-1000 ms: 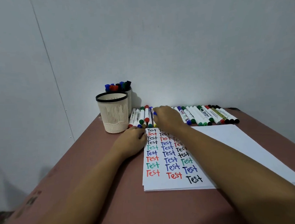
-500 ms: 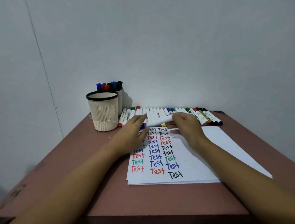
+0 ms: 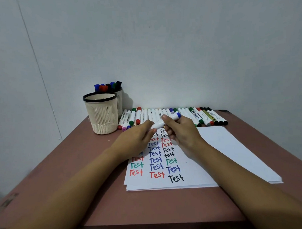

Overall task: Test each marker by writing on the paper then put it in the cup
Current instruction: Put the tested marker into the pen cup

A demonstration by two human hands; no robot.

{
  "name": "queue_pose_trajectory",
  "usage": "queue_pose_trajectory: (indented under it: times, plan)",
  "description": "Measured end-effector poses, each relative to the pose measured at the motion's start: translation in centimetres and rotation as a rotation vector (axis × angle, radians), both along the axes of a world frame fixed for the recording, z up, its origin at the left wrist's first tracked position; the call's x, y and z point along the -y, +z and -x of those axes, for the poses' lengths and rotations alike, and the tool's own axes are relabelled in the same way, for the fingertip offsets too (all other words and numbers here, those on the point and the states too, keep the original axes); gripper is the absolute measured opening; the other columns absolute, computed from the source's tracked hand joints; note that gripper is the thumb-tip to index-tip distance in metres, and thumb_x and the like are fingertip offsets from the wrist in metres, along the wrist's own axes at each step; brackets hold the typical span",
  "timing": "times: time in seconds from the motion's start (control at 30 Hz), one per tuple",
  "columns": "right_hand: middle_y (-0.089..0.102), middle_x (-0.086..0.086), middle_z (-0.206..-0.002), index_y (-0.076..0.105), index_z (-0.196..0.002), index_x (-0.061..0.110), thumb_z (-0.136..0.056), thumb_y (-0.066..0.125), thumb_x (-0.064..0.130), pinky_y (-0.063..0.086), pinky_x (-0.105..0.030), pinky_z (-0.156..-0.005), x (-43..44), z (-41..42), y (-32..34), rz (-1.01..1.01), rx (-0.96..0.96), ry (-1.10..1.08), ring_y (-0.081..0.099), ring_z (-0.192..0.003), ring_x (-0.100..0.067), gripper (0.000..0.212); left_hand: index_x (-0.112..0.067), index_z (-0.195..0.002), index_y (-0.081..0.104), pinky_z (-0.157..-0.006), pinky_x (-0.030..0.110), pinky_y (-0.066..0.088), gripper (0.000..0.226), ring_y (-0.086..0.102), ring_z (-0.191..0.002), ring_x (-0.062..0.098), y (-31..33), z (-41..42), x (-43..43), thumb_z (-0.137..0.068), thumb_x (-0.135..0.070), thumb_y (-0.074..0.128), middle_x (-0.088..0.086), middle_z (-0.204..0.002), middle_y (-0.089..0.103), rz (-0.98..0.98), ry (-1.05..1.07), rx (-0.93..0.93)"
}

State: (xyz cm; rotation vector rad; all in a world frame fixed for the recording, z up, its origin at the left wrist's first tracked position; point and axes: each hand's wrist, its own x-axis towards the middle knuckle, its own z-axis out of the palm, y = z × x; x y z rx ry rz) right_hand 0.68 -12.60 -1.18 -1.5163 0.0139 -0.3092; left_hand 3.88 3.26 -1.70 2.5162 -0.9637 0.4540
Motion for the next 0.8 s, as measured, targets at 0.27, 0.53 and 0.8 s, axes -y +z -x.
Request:
queue_pose_trajectory:
  times: [0.27, 0.53, 0.8]
  plan:
    - [0.055, 0.001, -0.062, 0.061, -0.083, 0.01, -0.091, 0.062, 0.022, 0.042, -0.022, -0.057, 0.6, 0.3, 0.2, -0.024, 0.096, 0.114, 0.047, -0.055, -0.007, 0.014, -0.024, -0.121, 0.051, -0.053, 0.025, 0.036, 0.034, 0.047, -0.057, 0.003, -0.1, 0.2, -0.7, -0.093, -0.043, 0.047, -0.013, -0.066, 0.048, 0.195, 0.015, -0.083]
    - [0.06, -0.008, -0.072, 0.051, -0.088, 0.013, -0.096, 0.054, 0.024, 0.055, -0.027, -0.052, 1.6, 0.4, 1.9, -0.459, 0.065, 0.023, 0.061, -0.053, -0.017, 0.014, -0.023, -0.107, 0.04, -0.06, 0.022, 0.039, 0.031, 0.049, -0.067, 0.005, 0.1, -0.1, -1.3, -0.093, -0.048, 0.033, -0.007, -0.079, 0.054, 0.485, 0.05, -0.231]
    - [0.057, -0.02, -0.092, 0.044, -0.088, 0.011, -0.095, 0.052, 0.004, 0.06, -0.033, -0.059, 4.4, -1.6, 3.2, -0.522, 0.014, -0.03, 0.065, -0.069, -0.033, 0.013, -0.017, -0.1, 0.039, -0.068, 0.035, 0.04, 0.017, 0.049, -0.08, 0.021, -0.5, -1.9, -1.8, -0.093, -0.002, 0.037, 0.007, -0.092, 0.052, 0.611, 0.145, -0.295]
